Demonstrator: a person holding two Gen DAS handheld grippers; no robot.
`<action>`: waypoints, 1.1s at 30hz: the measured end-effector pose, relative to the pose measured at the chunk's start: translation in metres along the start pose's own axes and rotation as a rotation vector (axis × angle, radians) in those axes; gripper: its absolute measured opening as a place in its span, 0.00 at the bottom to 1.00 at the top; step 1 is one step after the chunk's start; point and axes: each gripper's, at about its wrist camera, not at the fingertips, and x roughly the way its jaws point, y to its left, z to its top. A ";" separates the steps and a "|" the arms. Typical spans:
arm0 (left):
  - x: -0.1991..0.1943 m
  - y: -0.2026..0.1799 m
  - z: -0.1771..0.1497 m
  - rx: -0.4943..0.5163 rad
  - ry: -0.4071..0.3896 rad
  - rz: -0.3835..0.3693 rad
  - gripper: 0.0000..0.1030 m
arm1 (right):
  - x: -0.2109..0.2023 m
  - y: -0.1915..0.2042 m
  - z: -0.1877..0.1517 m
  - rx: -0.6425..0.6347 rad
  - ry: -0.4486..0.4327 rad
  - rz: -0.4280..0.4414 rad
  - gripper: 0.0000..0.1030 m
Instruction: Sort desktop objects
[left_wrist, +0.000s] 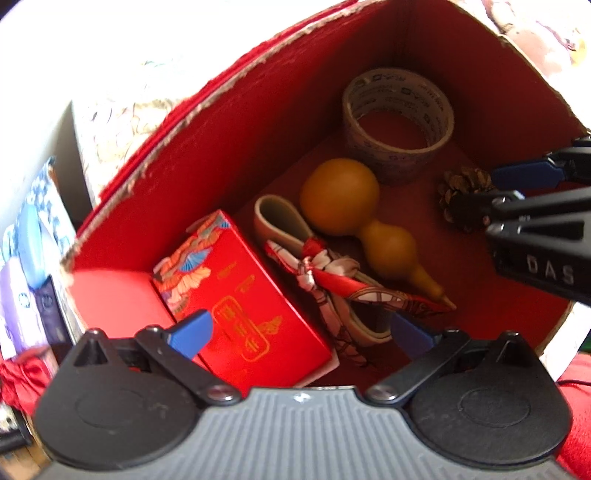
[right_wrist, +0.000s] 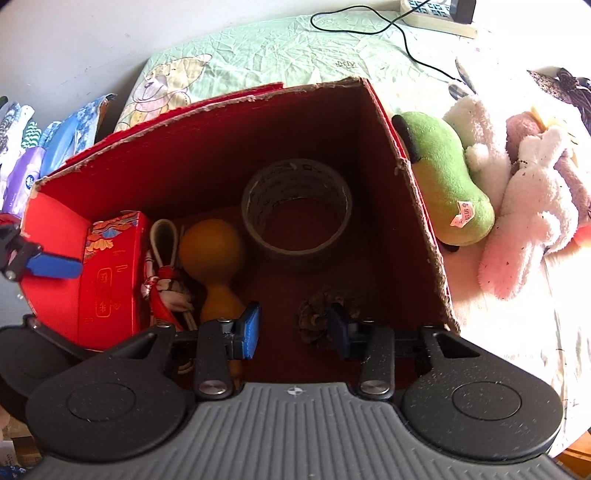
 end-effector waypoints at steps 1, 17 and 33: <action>0.001 0.002 -0.001 -0.009 0.003 -0.003 1.00 | 0.001 -0.001 0.000 -0.001 0.001 -0.001 0.37; 0.005 0.015 -0.005 -0.031 -0.008 -0.002 0.99 | 0.004 0.001 0.000 -0.024 -0.015 0.001 0.37; 0.009 0.031 -0.004 -0.009 -0.032 -0.017 0.98 | 0.000 0.000 -0.003 -0.034 -0.040 -0.006 0.38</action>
